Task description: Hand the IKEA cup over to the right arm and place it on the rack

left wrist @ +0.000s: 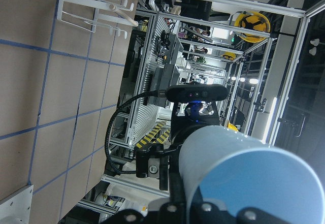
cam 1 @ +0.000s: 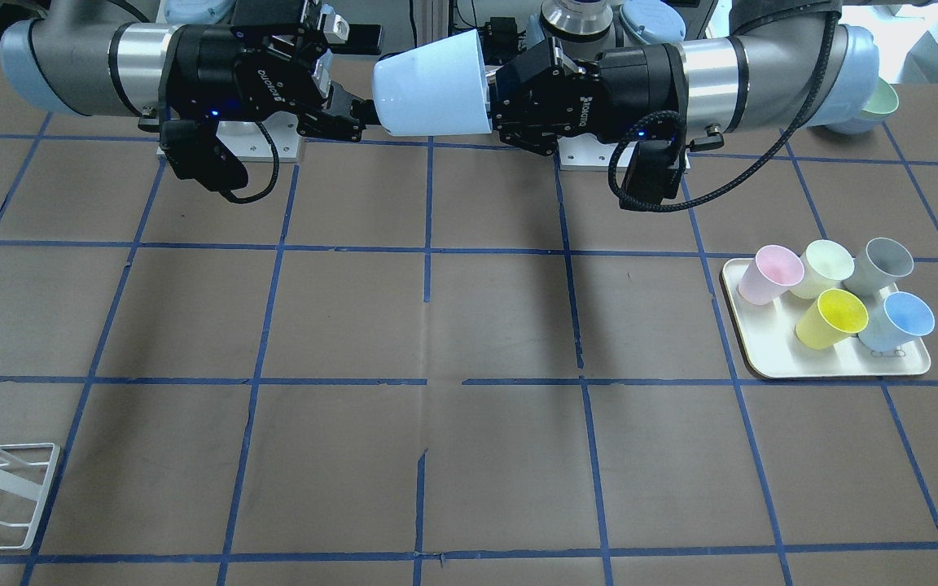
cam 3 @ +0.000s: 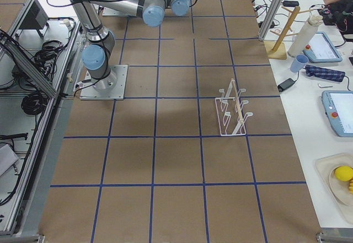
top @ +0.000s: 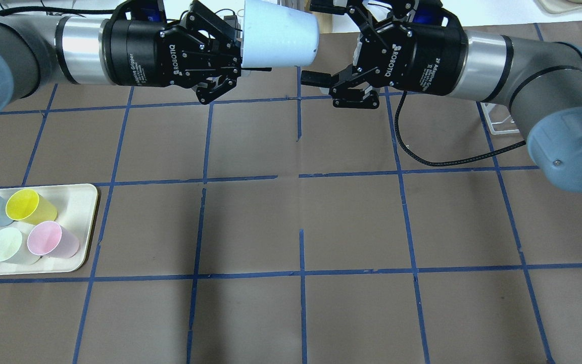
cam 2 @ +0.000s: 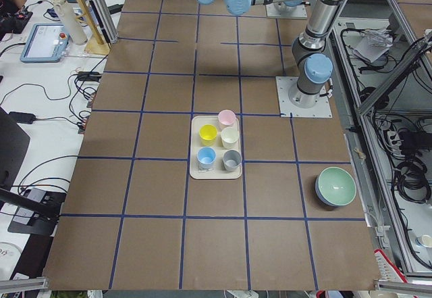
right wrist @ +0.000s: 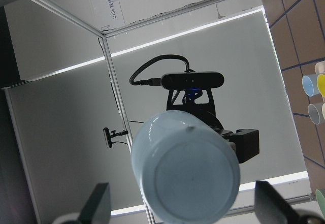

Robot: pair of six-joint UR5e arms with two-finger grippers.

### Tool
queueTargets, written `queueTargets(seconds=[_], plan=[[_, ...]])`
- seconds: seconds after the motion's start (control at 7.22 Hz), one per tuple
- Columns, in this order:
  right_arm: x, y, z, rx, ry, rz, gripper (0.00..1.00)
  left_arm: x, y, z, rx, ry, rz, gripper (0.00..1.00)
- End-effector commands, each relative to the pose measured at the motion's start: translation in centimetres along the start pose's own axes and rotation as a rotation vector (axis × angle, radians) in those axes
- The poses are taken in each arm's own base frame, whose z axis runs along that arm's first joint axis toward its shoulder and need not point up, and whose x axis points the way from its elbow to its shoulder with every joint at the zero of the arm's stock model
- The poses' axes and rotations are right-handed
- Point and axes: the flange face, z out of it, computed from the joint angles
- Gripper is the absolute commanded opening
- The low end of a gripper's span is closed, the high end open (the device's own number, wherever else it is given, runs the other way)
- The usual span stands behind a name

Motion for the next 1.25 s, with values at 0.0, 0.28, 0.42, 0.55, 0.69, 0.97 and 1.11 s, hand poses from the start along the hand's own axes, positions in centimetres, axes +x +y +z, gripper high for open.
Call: queueTargets(seconds=[0.0,0.28,0.42,0.55,0.69,0.97,1.11], plan=[[-0.1,0.0,0.1,-0.001,0.002,0.02,0.81,0.1,0.1,0.0,0.001,0.001,0.001,0.0],[-0.1,0.0,0.1,-0.001,0.002,0.022,0.59,0.1,0.0,-0.1,0.002,0.001,0.001,0.0],[-0.1,0.0,0.1,-0.001,0.002,0.022,0.47,0.0,0.0,-0.1,0.002,0.0,0.001,0.0],[-0.1,0.0,0.1,-0.001,0.003,0.021,0.29,0.0,0.0,-0.1,0.002,0.0,0.001,0.0],[-0.2,0.0,0.1,-0.002,0.003,0.019,0.22,0.0,0.0,-0.1,0.002,0.001,0.001,0.0],[-0.7,-0.4,-0.7,0.015,0.0,0.011,0.15,0.0,-0.1,-0.1,0.003,0.0,-0.032,1.0],[-1.1,-1.0,-1.8,0.039,-0.004,0.005,0.14,0.1,0.1,-0.2,0.003,-0.003,-0.042,1.0]])
